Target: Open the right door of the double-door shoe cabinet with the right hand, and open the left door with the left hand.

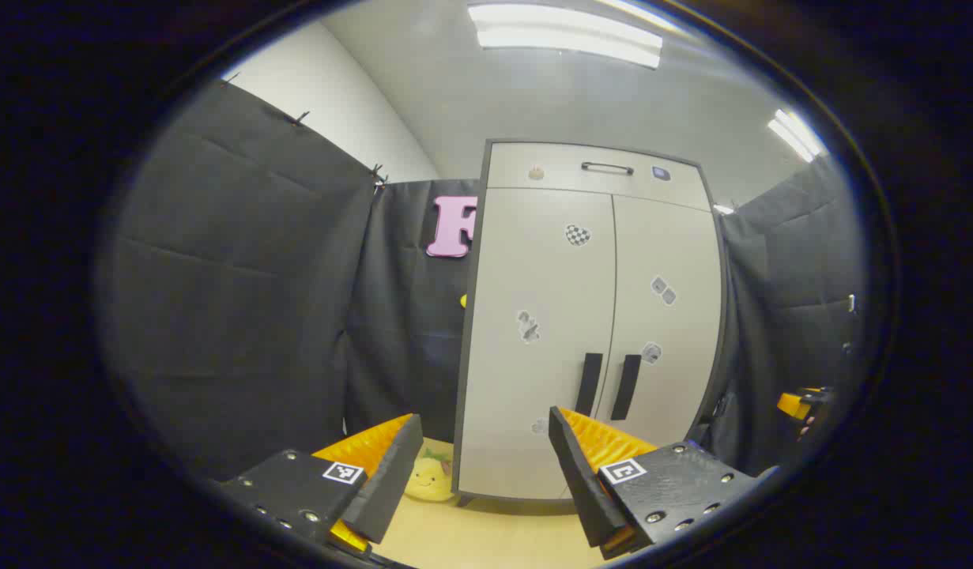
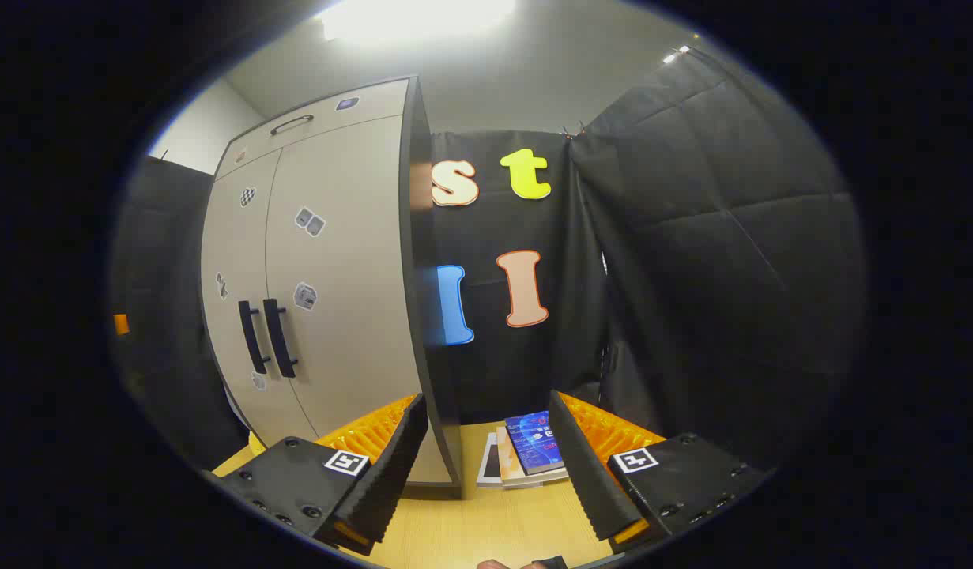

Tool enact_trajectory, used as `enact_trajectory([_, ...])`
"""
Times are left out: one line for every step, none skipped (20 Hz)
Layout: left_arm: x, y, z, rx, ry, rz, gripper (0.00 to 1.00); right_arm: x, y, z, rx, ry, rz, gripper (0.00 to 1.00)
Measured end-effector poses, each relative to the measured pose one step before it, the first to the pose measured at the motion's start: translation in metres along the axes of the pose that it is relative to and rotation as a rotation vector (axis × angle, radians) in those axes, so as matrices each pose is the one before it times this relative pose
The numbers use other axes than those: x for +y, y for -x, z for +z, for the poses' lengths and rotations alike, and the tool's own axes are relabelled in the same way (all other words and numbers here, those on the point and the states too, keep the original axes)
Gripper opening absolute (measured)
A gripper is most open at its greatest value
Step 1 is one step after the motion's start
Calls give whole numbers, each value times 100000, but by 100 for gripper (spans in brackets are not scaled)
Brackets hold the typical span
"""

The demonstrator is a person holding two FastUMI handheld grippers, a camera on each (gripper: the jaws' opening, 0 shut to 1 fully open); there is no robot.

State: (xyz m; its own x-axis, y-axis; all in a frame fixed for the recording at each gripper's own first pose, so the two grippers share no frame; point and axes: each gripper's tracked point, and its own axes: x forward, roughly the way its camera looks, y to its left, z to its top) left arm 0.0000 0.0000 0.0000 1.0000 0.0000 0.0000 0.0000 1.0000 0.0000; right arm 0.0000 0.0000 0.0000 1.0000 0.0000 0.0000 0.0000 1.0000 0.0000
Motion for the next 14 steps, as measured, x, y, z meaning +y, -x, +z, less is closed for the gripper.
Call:
enact_trajectory([-56, 143, -519, 1120, -631, 2701, 89, -384, -453, -552, 661, -171, 590, 92])
enact_trajectory([-445, 293, -456, 601, -554, 1627, 92, -72, -520, -692, 845, -475, 953, 98])
enact_trajectory([-316, 485, -415, 300, -450, 848, 92, 155, -385, -701, 1857, -621, 1194, 98])
enact_trajectory([-5, 612, -610, 372, -400, 917, 92, 395, -273, -883, 2741, 161, 1850, 98])
enact_trajectory([152, 598, -454, 60, -369, 596, 92, 596, -192, -455, 1814, 1073, 1665, 98])
enact_trajectory([175, 475, -516, 47, -638, -178, 92, 627, -172, -245, 668, 1395, 925, 98])
enact_trajectory([218, 239, -510, 392, -540, -791, 92, 775, -129, -41, -318, 1014, 934, 98])
enact_trajectory([294, -48, -945, 1204, 114, -738, 89, 882, -72, -43, -417, 403, 764, 98])
enact_trajectory([520, -281, -600, 1418, 743, 298, 89, 1055, -207, 52, 207, -391, 1150, 98])
enact_trajectory([583, -406, -570, 852, 1187, -42, 89, 1110, -187, 1, 357, -597, 1034, 98])
enact_trajectory([587, -506, -58, -305, 1288, -93, 89, 935, -187, 201, -119, -361, 204, 98])
enact_trajectory([681, -631, -15, -540, 1329, -255, 89, 1067, -168, 317, -600, -324, -222, 98])
enact_trajectory([575, -707, 133, -574, 1403, -921, 89, 921, -42, 376, -583, -268, -200, 98])
enact_trajectory([455, -825, -61, -321, 1507, -1405, 90, 1166, -9, 453, -955, -332, -521, 98])
